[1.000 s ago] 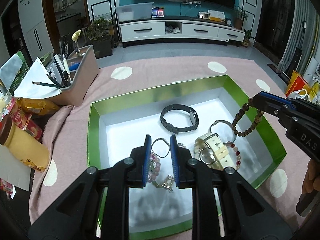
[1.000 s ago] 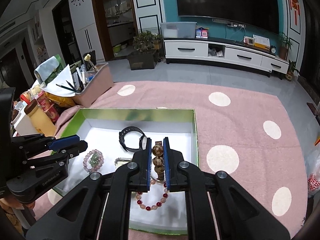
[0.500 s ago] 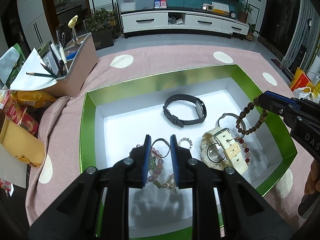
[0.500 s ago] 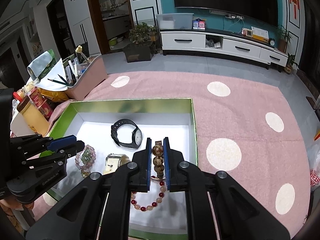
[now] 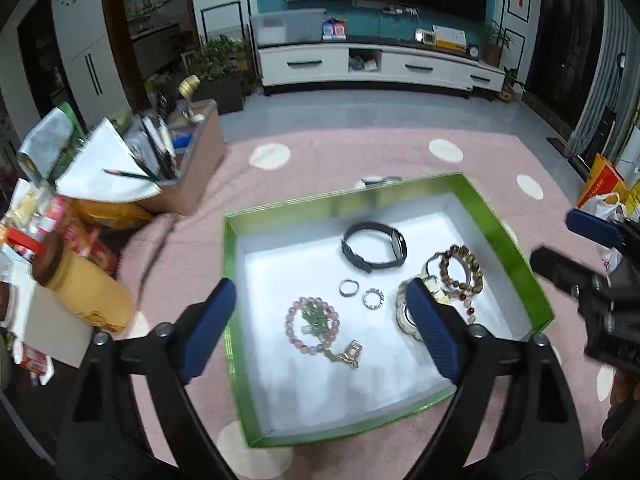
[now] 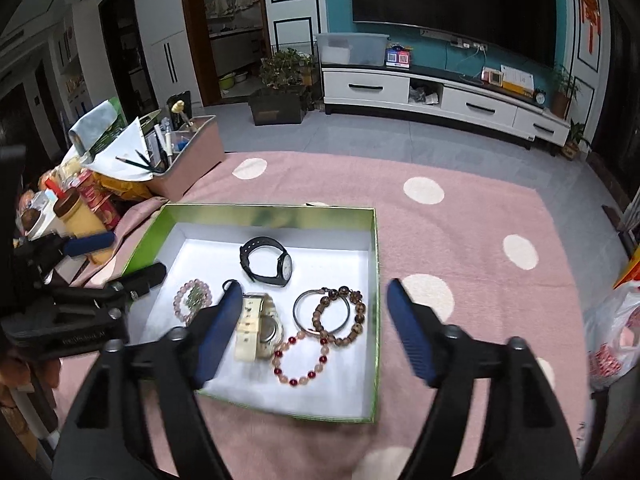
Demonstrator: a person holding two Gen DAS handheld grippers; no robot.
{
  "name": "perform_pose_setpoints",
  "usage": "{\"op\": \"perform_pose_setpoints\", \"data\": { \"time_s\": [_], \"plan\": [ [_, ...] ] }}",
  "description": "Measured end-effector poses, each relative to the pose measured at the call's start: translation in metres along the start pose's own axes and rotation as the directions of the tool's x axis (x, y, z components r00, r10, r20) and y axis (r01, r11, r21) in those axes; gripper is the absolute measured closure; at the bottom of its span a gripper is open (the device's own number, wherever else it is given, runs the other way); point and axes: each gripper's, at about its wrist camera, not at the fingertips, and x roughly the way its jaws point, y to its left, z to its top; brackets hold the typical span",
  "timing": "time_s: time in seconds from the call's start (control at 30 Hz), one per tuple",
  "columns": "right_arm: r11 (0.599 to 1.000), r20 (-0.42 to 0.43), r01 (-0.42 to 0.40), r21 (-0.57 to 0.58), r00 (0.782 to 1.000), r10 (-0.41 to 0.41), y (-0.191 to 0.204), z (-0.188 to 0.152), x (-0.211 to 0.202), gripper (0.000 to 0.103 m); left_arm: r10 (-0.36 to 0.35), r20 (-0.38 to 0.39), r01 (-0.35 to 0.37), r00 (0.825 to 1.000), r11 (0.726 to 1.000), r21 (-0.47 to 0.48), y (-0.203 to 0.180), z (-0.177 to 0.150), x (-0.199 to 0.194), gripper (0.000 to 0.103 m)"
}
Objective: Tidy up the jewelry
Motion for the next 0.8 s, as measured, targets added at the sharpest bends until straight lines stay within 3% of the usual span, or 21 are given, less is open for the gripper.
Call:
{"op": "perform_pose_setpoints", "data": {
  "time_s": [0.13,0.37,0.47,0.8],
  "plan": [
    [1.000,-0.011,0.012,-0.020,1.000,-0.013,0.007,0.008,-0.025,0.001,0.036,0.021,-0.036,0.999,0.999,-0.003,0.004,0.009,-0.028,0.002],
    [0.996,-0.013,0.055,-0.071,0.998,-0.056,0.020,0.029,-0.072,0.001,0.089,0.023,-0.088,0.996,0.996,-0.018,0.009,0.030,-0.081,0.002],
    [0.996,-0.002,0.046,-0.077,0.999,-0.046,0.022,0.037,-0.091,0.001,0.067,0.039,-0.066,0.997,0.997,-0.033,0.009,0.037,-0.103,0.002],
    [0.996,0.017,0.054,-0.069,0.998,-0.053,0.019,0.044,-0.107,0.001,0.076,0.041,-0.074,0.996,0.996,-0.053,0.003,0.043,-0.123,0.002]
  ]
}}
